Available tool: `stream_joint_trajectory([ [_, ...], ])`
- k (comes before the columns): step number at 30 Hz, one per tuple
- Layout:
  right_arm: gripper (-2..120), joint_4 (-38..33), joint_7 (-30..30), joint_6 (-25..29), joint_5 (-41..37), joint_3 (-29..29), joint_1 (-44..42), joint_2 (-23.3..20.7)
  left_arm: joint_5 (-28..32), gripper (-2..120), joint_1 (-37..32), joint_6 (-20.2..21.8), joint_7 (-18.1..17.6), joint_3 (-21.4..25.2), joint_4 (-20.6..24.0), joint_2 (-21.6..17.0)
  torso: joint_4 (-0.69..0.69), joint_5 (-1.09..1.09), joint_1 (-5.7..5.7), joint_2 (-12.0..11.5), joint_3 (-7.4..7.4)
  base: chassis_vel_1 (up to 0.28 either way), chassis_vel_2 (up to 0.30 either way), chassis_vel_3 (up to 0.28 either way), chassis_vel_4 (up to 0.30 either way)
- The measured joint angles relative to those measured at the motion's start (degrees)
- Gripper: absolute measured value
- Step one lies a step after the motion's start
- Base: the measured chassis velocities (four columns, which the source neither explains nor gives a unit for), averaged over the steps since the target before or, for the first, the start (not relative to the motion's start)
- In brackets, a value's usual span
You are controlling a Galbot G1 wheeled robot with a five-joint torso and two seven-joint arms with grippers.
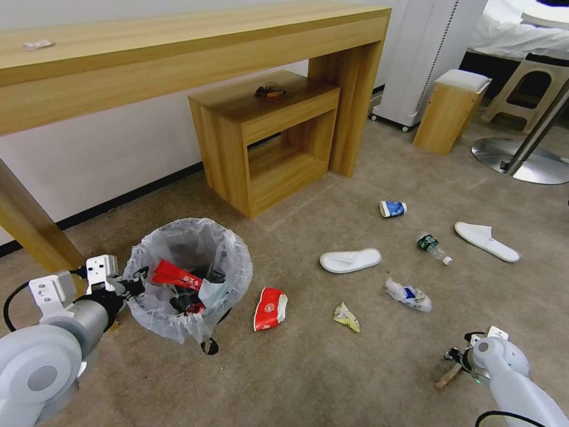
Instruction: Pick up the trash bin and place the garbage on the floor into it.
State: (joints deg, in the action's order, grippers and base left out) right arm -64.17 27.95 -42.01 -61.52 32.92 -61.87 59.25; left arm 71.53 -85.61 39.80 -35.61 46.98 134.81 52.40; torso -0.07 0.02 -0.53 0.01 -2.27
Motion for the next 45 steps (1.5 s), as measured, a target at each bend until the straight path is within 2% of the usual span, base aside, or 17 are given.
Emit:
stream_joint_trajectory([
  [2,18,0.0,-0.1,0.0,0.3,0.0,-0.1,-0.1,0.0,0,0.0,0.0,0.0,0.0,0.0,0.0,-0.01,0.0,0.0,0.0,-0.01,0.0,0.0,0.0,0.0],
  [5,12,0.1,-0.2,0.0,0.6,0.0,-0.2,-0.2,-0.1,0,0.1,0.0,0.0,0.0,0.0,0.0,-0.01,0.02,0.0,0.0,-0.01,0.0,0.0,0.0,0.0],
  [17,12,-0.1,-0.5,0.0,1.4,-0.1,-0.5,-0.4,-0.1,0,0.1,-0.1,0.0,-0.1,0.0,-0.1,-0.02,0.01,-0.02,0.0,-0.01,0.0,0.0,0.0,0.0],
  [19,7,0.0,-0.4,-0.1,1.8,-0.1,-0.5,-0.6,-0.1,0,0.1,-0.1,0.0,-0.2,0.1,-0.1,-0.02,0.0,-0.01,0.0,-0.02,0.0,0.0,0.0,0.0],
  [20,6,0.1,-0.4,-0.1,2.0,-0.1,-0.6,-0.7,-0.2,0,0.0,-0.1,0.0,-0.1,0.1,-0.1,-0.08,-0.04,-0.02,0.0,-0.02,0.0,0.0,0.0,0.0],
  [22,5,0.2,-0.4,-0.1,2.3,-0.1,-0.5,-0.8,-0.1,0,0.0,-0.1,0.1,-0.1,0.1,-0.1,-0.09,-0.05,-0.02,0.0,-0.02,0.0,0.0,0.0,0.0],
  [25,5,-0.1,-0.4,-0.1,2.5,-0.3,-0.8,-1.1,-0.1,0,-0.1,-0.1,0.1,0.1,0.1,-0.1,-0.06,-0.02,-0.02,0.0,-0.02,0.0,0.0,0.0,0.0],
  [31,0,-2.2,-0.2,-0.2,2.2,-0.4,-1.3,-1.6,-0.1,0,0.0,-0.1,0.1,0.0,0.2,-0.3,-0.06,-0.01,-0.02,0.0,-0.02,0.0,0.0,0.0,0.0],
  [37,0,-3.8,-0.2,-0.1,2.0,-0.5,-1.6,-2.3,-0.1,0,0.1,-0.1,0.0,-0.2,0.3,-0.4,-0.05,-0.02,-0.02,0.0,-0.02,0.0,0.0,0.0,0.0],
  [42,0,-8.8,-1.0,2.5,0.8,0.2,-3.3,-3.4,-0.1,0,-0.1,-0.1,0.0,-0.2,0.4,-0.7,-0.04,-0.02,-0.02,0.0,-0.01,0.0,0.0,0.0,0.0],
  [45,0,-16.8,-4.3,8.1,-0.2,1.0,-6.3,-4.8,-0.2,0,-0.1,-0.1,-0.2,-0.6,0.6,-0.8,-0.04,-0.03,-0.02,0.0,-0.01,0.0,0.0,0.0,0.0],
])
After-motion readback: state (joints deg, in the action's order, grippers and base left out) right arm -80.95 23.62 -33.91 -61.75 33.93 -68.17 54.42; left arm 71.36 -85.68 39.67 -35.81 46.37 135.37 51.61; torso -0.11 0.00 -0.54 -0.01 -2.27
